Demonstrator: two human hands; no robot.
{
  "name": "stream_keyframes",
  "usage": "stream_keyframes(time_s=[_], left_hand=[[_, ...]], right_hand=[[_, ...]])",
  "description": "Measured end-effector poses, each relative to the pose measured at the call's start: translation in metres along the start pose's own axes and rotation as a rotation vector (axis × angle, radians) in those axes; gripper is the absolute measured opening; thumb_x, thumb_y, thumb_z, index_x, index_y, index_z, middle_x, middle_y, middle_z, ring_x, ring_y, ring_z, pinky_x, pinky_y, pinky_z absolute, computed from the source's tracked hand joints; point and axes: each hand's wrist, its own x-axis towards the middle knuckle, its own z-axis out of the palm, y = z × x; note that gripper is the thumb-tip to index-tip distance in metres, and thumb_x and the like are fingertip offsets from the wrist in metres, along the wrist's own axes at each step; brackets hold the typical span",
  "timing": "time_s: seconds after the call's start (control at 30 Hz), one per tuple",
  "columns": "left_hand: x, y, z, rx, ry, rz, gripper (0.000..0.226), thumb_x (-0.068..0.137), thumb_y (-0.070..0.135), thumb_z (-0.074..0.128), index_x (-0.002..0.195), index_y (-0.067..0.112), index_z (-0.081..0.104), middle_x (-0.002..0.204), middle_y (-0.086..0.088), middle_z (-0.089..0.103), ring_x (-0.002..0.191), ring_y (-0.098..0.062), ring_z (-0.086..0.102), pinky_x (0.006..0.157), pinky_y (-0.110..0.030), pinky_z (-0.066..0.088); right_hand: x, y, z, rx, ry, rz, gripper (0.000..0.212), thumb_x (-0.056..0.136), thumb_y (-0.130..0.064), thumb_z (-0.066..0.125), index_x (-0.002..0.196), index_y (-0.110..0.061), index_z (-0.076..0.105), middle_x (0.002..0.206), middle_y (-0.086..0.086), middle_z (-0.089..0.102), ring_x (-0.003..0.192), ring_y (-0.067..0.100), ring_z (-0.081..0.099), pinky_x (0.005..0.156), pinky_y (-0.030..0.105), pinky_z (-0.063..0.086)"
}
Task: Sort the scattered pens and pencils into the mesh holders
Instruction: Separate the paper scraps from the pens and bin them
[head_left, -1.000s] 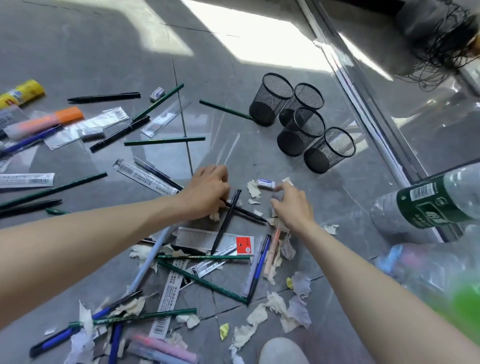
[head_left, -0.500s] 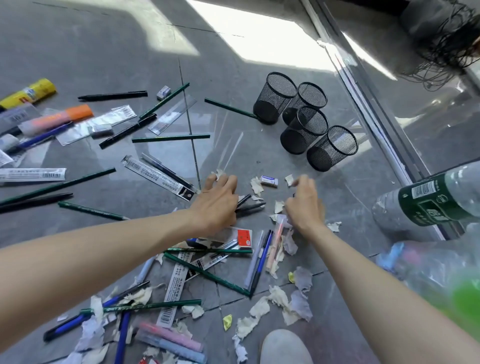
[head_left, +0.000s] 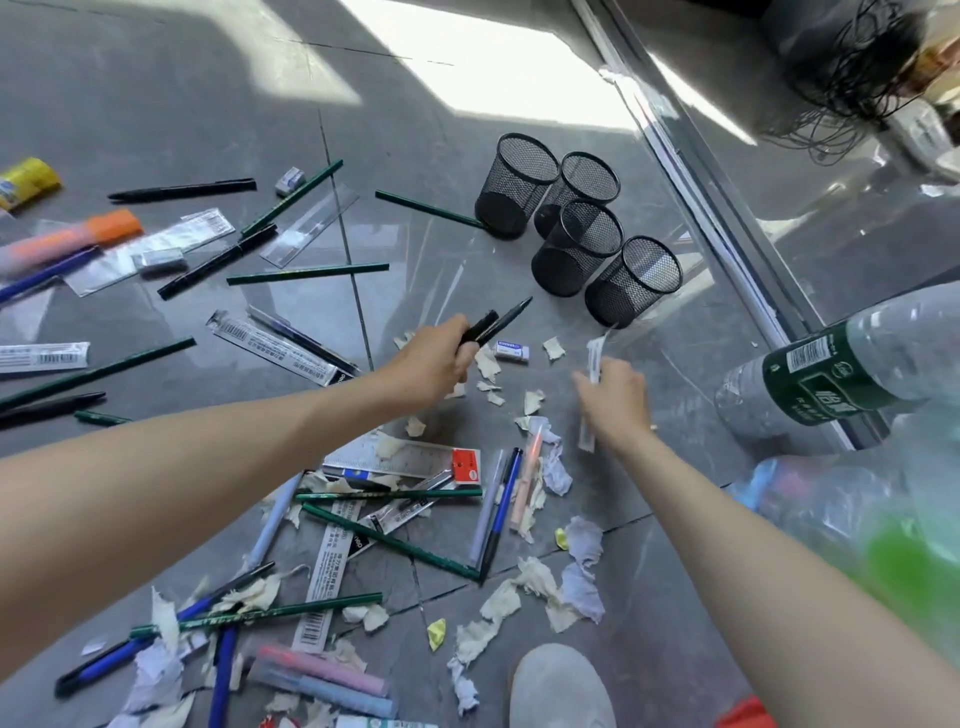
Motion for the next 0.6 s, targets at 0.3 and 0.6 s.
stream_keyframes(time_s=[0.3, 0.6], left_hand=[[0.022, 0.002, -0.029, -0.197, -0.037, -0.116, 0.013, 0.094, 0.019, 0.055, 0.099, 0.007, 0.058, 0.083, -0.005, 0.057, 0.072, -0.015, 0.051, 0.060, -0.021, 0.039], [0.024, -0.023, -0.066, -0.129, -0.071, -0.292, 0.016, 0.089, 0.020, 0.063, 0.077, 0.011, 0.058, 0.066, -0.001, 0.046, 0.057, -0.011, 0.040, 0.050, -0.021, 0.029]], right_hand=[[-0.001, -0.111, 0.043, 1.016, -0.546, 0.269, 0.031, 0.102, -0.021, 0.039, 0.092, -0.002, 0.060, 0.077, 0.012, 0.061, 0.062, 0.020, 0.060, 0.057, 0.030, 0.052], [0.020, -0.076, 0.042, 0.623, -0.111, 0.065, 0.042, 0.083, 0.010, 0.039, 0.112, -0.003, 0.066, 0.107, 0.018, 0.061, 0.088, 0.022, 0.063, 0.081, 0.031, 0.054]])
